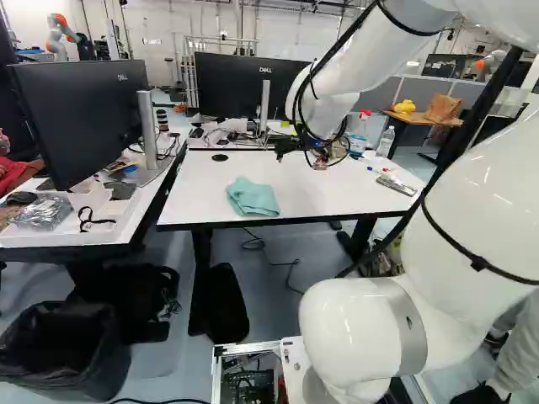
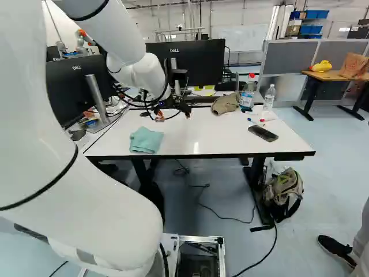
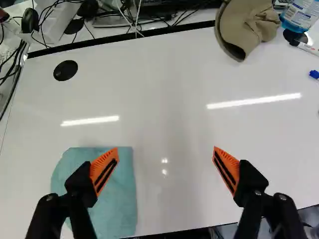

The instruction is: Clean the table with the green towel

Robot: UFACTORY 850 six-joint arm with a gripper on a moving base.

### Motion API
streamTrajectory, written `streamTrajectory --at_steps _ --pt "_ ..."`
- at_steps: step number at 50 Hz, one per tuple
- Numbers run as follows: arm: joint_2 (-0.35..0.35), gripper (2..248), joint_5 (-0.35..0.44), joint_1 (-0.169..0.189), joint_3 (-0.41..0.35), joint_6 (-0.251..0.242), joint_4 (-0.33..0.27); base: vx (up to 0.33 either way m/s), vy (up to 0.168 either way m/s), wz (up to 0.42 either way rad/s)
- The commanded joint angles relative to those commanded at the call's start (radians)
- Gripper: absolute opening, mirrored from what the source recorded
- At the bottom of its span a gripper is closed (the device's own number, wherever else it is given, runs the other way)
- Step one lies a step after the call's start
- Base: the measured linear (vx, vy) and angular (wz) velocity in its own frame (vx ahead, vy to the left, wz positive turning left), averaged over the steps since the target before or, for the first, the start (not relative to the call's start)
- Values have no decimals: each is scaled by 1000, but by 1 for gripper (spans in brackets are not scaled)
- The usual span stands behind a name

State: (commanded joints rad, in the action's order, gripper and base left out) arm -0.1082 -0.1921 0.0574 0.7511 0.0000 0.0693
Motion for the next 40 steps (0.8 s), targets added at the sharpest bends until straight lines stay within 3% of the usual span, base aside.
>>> streamTrajectory --at_steps 40 --pt "-16 247 102 -5 -63 0 -7 0 0 0"
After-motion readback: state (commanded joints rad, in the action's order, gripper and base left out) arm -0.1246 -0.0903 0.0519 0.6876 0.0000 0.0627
